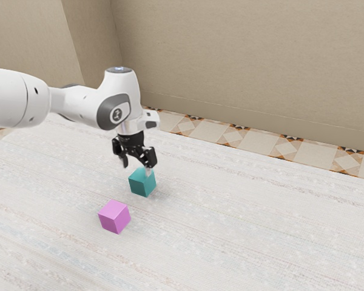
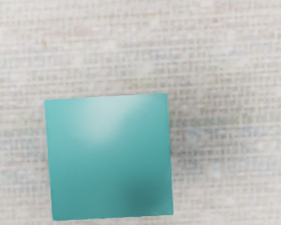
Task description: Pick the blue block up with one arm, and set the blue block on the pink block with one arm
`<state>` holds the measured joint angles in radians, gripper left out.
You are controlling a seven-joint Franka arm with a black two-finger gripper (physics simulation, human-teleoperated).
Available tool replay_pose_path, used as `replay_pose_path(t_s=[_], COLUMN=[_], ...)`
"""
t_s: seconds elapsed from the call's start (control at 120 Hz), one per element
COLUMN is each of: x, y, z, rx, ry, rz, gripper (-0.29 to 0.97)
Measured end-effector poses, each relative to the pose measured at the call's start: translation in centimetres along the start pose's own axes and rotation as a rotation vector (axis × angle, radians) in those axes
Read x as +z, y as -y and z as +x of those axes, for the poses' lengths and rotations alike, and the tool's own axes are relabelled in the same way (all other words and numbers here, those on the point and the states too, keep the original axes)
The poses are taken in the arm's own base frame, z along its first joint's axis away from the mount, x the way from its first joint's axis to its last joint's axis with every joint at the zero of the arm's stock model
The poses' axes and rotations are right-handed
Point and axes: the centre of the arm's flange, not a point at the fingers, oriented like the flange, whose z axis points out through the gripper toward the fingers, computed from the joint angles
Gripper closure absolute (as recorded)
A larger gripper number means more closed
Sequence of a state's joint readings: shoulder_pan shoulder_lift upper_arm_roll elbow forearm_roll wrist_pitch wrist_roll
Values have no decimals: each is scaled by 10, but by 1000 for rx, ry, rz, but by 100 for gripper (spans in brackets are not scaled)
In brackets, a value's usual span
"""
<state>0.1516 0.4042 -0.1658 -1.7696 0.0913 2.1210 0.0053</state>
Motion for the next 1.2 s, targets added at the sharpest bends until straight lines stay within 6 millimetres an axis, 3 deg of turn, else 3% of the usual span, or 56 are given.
replay_pose_path(t_s=[0.675, 1.2], x=[45, 70], y=[12, 18], z=[27, 31], rx=[0, -2], ry=[38, 66], rz=[1, -1], gripper=[0, 0])
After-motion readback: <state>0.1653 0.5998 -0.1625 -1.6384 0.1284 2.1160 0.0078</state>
